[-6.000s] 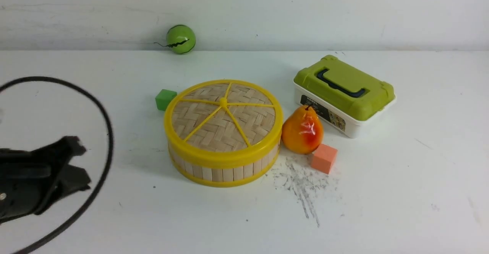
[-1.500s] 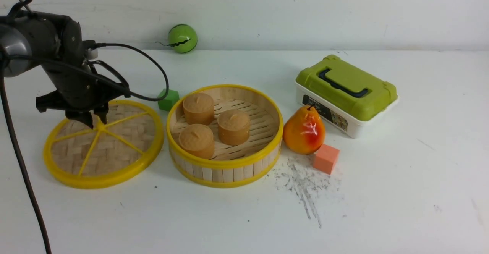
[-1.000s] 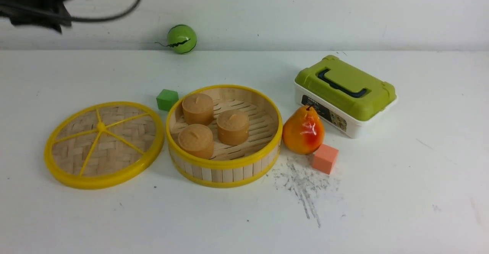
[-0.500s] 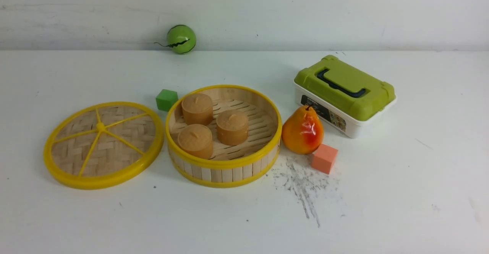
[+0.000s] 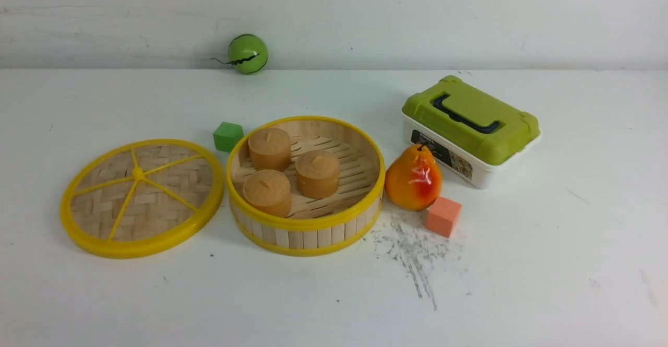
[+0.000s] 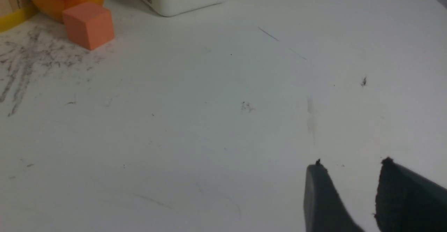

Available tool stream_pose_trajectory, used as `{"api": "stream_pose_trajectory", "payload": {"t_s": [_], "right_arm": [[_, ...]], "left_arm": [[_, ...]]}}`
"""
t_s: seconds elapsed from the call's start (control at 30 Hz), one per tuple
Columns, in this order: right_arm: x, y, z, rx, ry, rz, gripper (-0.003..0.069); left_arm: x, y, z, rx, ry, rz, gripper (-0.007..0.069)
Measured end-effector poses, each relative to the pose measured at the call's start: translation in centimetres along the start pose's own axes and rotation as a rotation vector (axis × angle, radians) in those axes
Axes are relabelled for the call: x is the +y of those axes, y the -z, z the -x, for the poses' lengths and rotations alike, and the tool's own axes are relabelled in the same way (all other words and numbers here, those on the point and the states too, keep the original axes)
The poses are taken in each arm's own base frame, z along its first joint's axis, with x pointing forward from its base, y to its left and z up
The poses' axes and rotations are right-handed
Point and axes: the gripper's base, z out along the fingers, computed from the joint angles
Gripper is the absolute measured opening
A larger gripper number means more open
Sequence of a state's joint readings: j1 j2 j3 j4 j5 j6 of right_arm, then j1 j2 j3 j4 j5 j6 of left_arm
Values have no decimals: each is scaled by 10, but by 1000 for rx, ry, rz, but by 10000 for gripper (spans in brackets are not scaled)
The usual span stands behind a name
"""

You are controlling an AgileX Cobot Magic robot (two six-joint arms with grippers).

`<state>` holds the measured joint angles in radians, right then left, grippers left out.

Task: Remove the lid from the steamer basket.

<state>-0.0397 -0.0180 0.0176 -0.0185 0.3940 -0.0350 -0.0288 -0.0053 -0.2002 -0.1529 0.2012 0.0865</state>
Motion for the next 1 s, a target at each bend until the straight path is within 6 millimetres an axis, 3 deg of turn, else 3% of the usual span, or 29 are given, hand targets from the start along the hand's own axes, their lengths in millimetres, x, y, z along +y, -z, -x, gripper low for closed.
{"api": "stream_pose_trajectory", "payload": {"t_s": [0.1,0.27,0.73,0.9,1.0], "right_arm": [[0,0,0,0,0,0,239],[0,0,0,0,0,0,239],[0,0,0,0,0,0,239],[0,0,0,0,0,0,239],[0,0,0,0,0,0,239]], "left_arm": [[2,-3,-18,28,2,6,-13],[2,-5,-30,65,10,7,-13],[3,-6,-40,97,2,10,-13],[5,-8,-70,181,-113,-7,-13],[4,-7,-76,218,-167,-37,-13]]}}
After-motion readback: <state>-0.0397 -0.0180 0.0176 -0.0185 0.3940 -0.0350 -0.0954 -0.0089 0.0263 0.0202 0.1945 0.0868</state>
